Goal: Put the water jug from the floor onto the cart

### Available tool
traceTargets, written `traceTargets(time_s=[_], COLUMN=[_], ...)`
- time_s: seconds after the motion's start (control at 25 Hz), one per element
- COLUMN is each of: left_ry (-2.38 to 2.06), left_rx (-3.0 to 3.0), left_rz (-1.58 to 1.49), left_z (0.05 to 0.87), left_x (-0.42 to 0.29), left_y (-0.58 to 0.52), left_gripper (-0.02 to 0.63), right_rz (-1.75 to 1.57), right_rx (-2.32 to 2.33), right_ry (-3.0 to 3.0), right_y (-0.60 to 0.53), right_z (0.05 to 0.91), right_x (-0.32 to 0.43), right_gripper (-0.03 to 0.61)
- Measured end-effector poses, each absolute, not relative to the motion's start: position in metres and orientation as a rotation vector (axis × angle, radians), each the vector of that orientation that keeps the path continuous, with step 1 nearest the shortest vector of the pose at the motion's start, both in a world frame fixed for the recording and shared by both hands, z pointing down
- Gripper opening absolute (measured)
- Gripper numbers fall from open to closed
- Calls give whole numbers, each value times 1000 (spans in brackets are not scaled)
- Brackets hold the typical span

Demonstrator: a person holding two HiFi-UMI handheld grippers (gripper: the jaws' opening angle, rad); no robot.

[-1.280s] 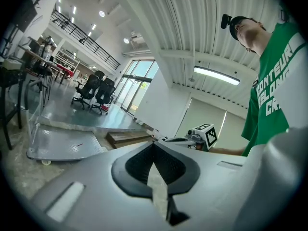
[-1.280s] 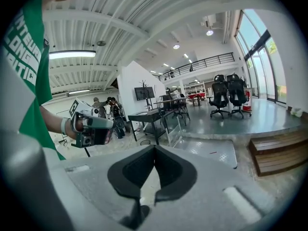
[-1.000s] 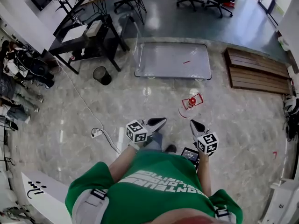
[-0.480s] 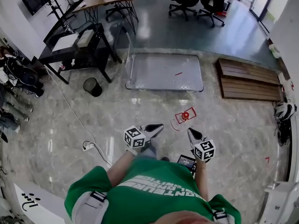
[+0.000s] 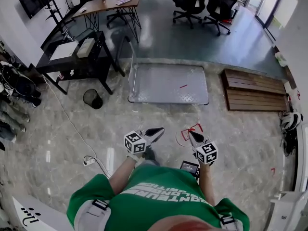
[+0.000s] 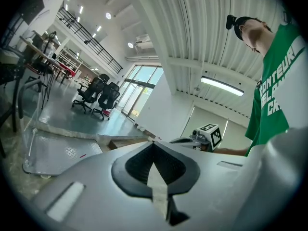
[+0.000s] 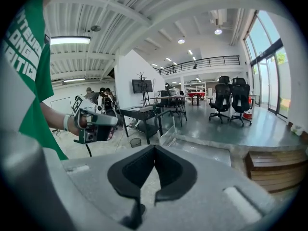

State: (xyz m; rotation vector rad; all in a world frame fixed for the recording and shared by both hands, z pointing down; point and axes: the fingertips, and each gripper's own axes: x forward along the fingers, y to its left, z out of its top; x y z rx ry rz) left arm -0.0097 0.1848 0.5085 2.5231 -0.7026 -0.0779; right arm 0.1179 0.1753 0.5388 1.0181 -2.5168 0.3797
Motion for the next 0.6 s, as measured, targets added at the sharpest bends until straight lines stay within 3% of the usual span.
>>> traceTargets(time_s=[0.6], left_ry=[-684], left_rx=[2513], left_rz=[-117], left_z=[520], left_x=[-74], left_y=[135], left_gripper=[8], right_rz=[335], right_rx=[1023], right_ry=[-2457], right_y=[121], right_z=[541], right_x=[64], right_gripper=[-9])
